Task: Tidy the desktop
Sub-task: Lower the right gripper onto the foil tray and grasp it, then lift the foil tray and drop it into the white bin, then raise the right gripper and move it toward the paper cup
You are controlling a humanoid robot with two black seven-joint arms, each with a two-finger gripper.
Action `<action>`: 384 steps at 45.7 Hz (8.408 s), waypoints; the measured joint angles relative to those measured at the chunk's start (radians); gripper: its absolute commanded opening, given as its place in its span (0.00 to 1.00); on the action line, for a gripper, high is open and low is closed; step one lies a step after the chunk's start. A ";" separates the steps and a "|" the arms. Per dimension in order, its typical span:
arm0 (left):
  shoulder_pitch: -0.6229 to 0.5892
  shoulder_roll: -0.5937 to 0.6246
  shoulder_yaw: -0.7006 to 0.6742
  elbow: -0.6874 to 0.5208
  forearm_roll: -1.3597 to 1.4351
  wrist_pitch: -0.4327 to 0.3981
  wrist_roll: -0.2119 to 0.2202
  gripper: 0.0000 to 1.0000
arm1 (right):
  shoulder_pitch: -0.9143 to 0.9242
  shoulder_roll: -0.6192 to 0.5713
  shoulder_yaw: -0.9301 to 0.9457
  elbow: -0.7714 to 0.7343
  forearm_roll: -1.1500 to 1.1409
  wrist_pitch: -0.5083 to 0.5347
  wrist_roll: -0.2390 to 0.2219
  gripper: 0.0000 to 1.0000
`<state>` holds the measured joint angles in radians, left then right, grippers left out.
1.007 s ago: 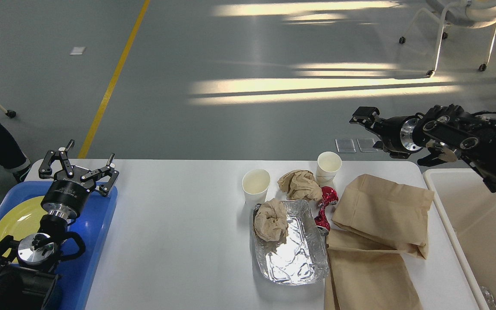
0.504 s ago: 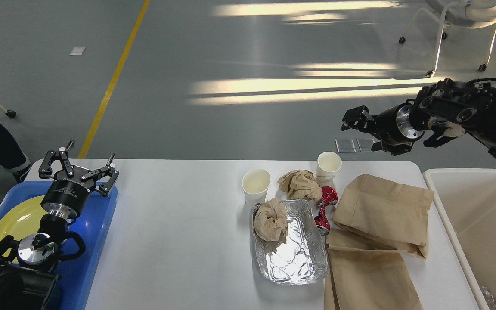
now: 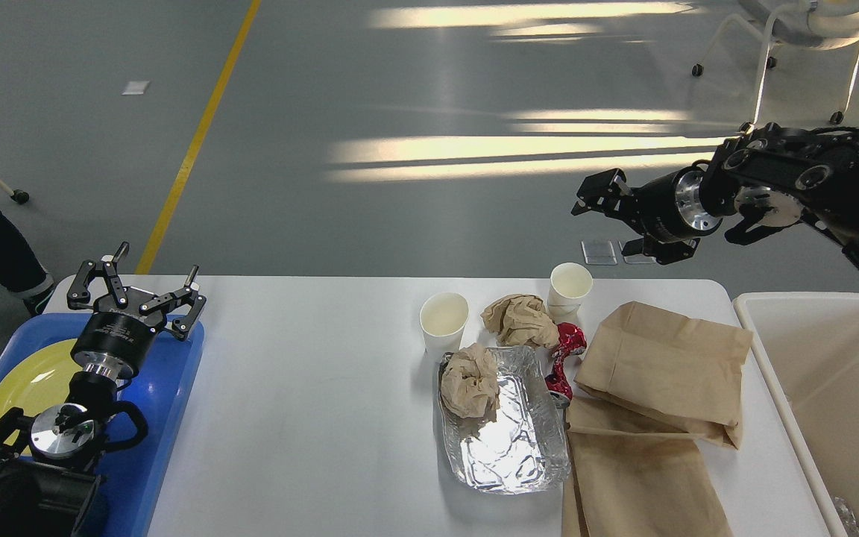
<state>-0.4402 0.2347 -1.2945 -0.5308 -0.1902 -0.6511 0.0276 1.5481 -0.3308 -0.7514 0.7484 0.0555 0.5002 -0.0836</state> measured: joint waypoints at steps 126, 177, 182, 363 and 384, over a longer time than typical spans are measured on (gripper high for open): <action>0.000 0.000 0.000 0.000 0.000 0.000 0.000 0.96 | -0.238 0.329 -0.049 0.069 -0.384 0.027 -0.082 0.00; 0.000 0.000 0.000 0.000 0.000 0.000 0.000 0.96 | -0.021 0.111 -0.039 0.372 -0.381 -0.001 -0.071 0.00; 0.000 0.000 0.000 0.000 0.000 0.000 0.000 0.96 | -0.007 0.066 -0.040 0.396 -0.382 0.000 -0.070 0.00; 0.000 0.000 0.000 0.000 0.000 0.000 0.000 0.96 | 0.428 0.113 -0.208 0.371 0.004 0.231 -0.074 1.00; 0.000 0.000 0.000 0.000 0.000 -0.001 0.000 0.96 | 0.091 0.282 -0.062 0.190 0.004 -0.014 -0.079 1.00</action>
<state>-0.4402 0.2347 -1.2947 -0.5307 -0.1902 -0.6520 0.0276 1.6392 -0.0483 -0.8133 0.9388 0.0599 0.4860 -0.1622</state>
